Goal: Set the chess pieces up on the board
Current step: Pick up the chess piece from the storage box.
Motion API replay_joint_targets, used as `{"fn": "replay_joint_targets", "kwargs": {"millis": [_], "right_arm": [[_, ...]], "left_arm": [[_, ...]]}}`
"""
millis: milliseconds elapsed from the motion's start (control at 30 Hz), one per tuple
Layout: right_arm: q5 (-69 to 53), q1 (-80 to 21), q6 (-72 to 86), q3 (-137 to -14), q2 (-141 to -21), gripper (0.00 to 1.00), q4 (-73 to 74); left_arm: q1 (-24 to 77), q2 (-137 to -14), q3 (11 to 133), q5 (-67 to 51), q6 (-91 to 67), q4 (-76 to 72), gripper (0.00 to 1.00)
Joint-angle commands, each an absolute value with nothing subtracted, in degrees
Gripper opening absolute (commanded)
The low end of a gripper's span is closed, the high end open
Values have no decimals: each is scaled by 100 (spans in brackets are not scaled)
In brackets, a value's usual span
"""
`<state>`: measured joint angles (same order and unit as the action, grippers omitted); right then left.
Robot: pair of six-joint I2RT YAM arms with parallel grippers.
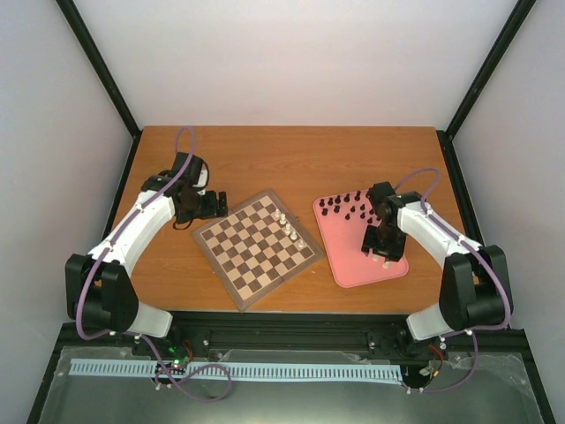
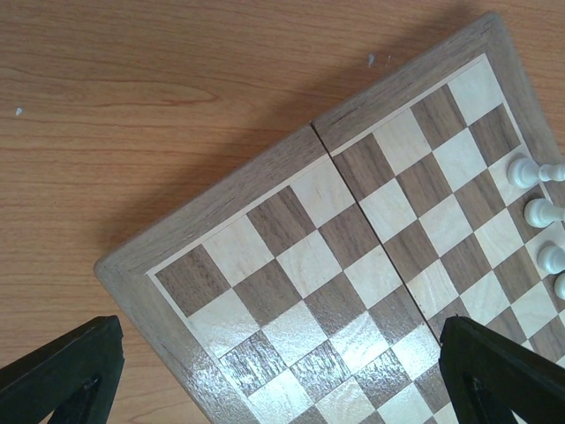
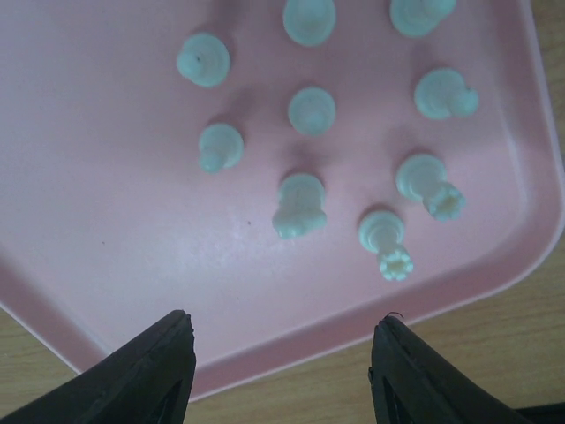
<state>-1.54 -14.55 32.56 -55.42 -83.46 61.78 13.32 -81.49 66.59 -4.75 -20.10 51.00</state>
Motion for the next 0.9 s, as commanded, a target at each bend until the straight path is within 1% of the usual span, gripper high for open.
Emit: {"fn": "replay_joint_targets", "kwargs": {"millis": [0, 200, 367, 467, 867], "right_arm": [[-31, -1412, 3095, -5668, -8538, 55, 5898], [0, -1409, 3042, -5720, -8743, 50, 5764], [12, -1411, 3047, -5753, -8858, 49, 5640], [28, -1413, 3067, -5798, -8947, 44, 5584], [290, -1413, 3155, -5856, -9094, 42, 5716]], "left_arm": [[1370, -8068, 6618, -439, -1925, 5080, 100], [1367, -8125, 6679, -369, -1915, 5101, 100], [1371, -8175, 6688, -364, -1916, 5096, 100], [1371, -8183, 6697, -360, -1915, 5105, 100], [1371, -8221, 6688, -375, -1909, 5079, 100]]}}
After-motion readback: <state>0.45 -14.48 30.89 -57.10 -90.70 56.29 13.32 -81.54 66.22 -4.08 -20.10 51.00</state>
